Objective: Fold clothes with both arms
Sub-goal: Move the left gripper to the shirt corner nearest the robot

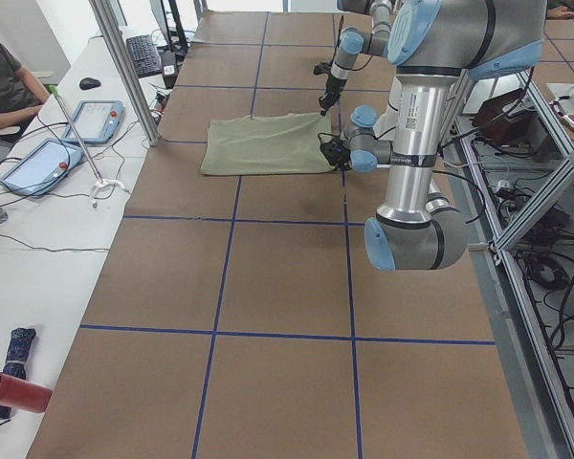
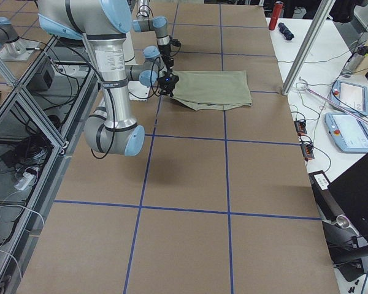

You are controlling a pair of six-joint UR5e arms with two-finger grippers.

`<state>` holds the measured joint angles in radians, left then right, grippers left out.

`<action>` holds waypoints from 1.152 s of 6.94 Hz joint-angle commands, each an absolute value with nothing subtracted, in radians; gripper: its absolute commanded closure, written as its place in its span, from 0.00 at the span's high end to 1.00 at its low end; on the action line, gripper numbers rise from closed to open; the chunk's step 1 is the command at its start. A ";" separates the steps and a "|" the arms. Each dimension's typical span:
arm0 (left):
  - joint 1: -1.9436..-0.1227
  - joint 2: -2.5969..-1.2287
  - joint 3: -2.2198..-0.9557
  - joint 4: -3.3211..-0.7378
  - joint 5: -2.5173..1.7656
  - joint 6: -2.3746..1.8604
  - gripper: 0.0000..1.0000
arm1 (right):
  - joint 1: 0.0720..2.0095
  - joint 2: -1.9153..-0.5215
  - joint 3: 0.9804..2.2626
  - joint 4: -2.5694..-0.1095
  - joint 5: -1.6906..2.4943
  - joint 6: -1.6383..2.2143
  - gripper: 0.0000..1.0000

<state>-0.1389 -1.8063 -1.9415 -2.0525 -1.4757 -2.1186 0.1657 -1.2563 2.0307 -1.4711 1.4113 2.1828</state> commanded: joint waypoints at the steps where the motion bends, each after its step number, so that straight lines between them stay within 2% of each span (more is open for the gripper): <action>1: -0.146 -1.810 -1.945 -2.052 -1.474 -2.132 0.00 | 0.166 -1.258 2.031 -1.471 1.413 2.183 0.00; 4: -0.166 -1.798 -2.000 -2.052 -1.474 -2.134 0.00 | 0.166 -1.258 2.036 -1.471 1.413 2.183 0.00; 7: -0.021 -1.766 -2.109 -2.049 -1.397 -2.206 0.00 | 0.167 -1.356 2.210 -1.459 1.587 2.186 0.00; 8: -0.012 -1.767 -2.182 -2.011 -1.396 -2.229 0.00 | 0.167 -1.359 2.233 -1.457 1.613 2.198 0.00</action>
<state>-0.0432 -1.7700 -2.1122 -2.0399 -1.4157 -2.1991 0.1670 -1.3461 2.1937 -1.4595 1.5712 2.1881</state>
